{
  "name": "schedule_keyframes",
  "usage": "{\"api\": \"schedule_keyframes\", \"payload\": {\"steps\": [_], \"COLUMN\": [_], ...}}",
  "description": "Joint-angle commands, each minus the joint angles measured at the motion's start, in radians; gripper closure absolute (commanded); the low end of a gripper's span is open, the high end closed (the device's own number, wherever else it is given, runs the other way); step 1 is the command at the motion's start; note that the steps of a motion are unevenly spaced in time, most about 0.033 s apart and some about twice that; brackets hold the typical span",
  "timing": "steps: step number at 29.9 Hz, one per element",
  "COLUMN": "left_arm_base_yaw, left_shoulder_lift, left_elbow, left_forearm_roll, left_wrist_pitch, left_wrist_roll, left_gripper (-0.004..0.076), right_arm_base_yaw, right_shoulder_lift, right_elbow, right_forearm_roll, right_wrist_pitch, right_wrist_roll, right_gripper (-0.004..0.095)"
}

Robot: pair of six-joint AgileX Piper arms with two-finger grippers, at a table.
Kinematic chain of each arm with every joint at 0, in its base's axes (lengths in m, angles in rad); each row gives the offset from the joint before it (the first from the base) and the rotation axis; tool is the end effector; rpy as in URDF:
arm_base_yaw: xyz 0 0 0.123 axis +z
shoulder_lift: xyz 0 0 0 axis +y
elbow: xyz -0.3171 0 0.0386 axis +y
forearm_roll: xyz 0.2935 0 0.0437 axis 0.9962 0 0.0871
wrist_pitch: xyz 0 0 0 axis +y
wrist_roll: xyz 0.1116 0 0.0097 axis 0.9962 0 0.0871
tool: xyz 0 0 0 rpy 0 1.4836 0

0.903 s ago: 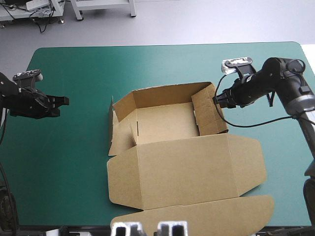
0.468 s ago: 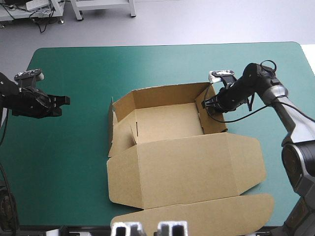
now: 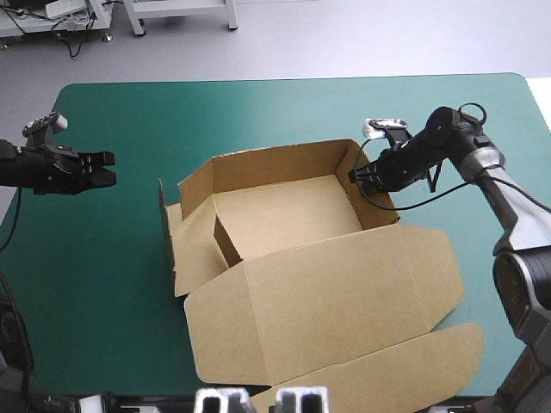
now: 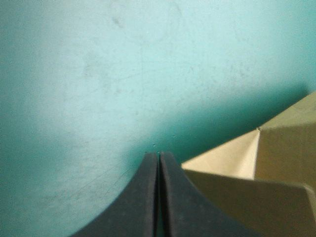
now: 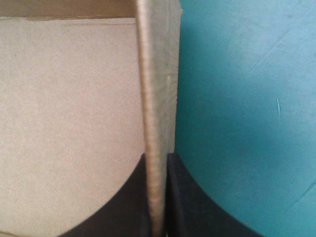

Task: Fold the box

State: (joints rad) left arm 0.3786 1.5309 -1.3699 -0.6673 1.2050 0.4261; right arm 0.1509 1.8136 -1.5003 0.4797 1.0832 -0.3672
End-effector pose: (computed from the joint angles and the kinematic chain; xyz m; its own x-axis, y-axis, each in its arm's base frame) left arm 0.3552 0.0716 0.3526 -0.8685 -0.2130 -0.4475 0.0288 0.8797 -0.4746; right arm 0.4260 0.1110 0.2753 -0.8996 -0.2548 -0.3547 -0.3793 0.8583 0.3455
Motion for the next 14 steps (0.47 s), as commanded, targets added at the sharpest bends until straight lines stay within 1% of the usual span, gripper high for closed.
{"api": "schedule_keyframes", "payload": {"steps": [1,3,6,9,14], "left_arm_base_yaw": [0.066,0.079,0.084,0.084,0.064], "left_shoulder_lift": [0.027,0.048,0.056,0.054,0.05], "left_elbow": [-0.026,-0.026,-0.026,-0.026,-0.026], "left_forearm_roll": [-0.204,-0.233,-0.229,-0.275,-0.447], "left_wrist_pitch": [0.055,0.083,0.081,0.081,0.083], "left_wrist_roll": [0.072,0.107,0.125,0.145,0.171], "left_gripper": [0.0727,0.0727,0.0727,0.0727,0.0727], "right_arm_base_yaw": [-0.026,-0.04,-0.056,-0.057,-0.053], "right_shoulder_lift": [-0.116,-0.147,-0.198,-0.233,-0.242], "right_elbow": [-0.08,-0.115,-0.182,-0.263,-0.355], "right_forearm_roll": [0.073,0.071,0.069,0.057,0.057], "right_wrist_pitch": [0.047,0.061,0.073,0.086,0.103], "right_wrist_roll": [0.016,0.038,0.069,0.107,0.149], "right_gripper": [0.0919,0.0919,0.0919,0.0918,0.0916]}}
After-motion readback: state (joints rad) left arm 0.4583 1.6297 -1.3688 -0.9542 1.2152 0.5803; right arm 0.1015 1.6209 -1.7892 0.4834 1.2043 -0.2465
